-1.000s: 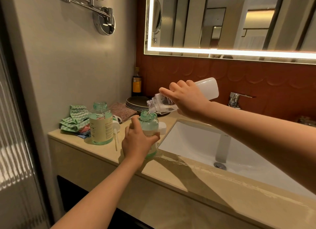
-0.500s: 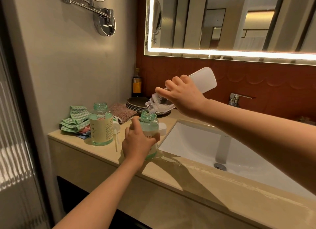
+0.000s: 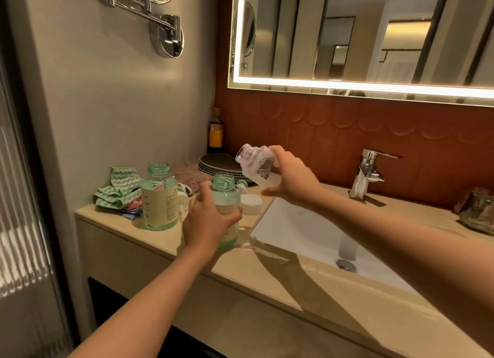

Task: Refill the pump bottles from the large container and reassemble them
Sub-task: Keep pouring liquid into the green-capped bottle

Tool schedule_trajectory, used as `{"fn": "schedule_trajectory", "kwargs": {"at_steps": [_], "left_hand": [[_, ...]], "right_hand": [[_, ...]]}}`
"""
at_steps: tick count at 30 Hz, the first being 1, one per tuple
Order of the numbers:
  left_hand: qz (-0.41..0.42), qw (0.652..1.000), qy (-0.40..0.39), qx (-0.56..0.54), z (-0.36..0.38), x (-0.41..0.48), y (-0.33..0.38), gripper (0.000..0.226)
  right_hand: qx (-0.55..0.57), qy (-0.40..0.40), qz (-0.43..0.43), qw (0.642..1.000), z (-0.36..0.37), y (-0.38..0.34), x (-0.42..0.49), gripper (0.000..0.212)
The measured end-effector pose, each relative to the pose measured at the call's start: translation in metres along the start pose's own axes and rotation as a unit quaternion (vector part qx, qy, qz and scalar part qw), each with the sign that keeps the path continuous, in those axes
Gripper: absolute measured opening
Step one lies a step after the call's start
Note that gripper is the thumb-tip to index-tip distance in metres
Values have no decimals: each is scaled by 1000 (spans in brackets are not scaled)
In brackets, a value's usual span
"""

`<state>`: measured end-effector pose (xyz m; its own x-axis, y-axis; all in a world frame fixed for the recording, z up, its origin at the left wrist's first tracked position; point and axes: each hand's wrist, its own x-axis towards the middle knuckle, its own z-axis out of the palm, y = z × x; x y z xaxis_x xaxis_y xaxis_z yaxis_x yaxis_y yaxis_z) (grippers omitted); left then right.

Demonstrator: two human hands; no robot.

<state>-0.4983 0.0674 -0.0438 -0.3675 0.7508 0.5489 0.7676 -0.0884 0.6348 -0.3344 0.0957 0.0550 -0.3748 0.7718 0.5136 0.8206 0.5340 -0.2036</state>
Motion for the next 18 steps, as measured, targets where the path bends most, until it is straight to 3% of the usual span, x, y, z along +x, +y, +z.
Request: {"fn": "schedule_trajectory", "kwargs": {"at_steps": [3,7,9,18], "left_hand": [[-13,1000,7,-5,-4,11,-12,79],[-25,999,20,-9,-6,21,-22,84],[-27,999,26,-15,-5,25,-25,85],[-21,998,46,-48,5,42,-35,99]], "right_hand": [[244,11,61,968,10,-2,-2,79],[415,64,119,900,28,-3,3,78],[438,85,137,884,41,-6,5,81],[431,101,170,880,93,-12,20,84]]}}
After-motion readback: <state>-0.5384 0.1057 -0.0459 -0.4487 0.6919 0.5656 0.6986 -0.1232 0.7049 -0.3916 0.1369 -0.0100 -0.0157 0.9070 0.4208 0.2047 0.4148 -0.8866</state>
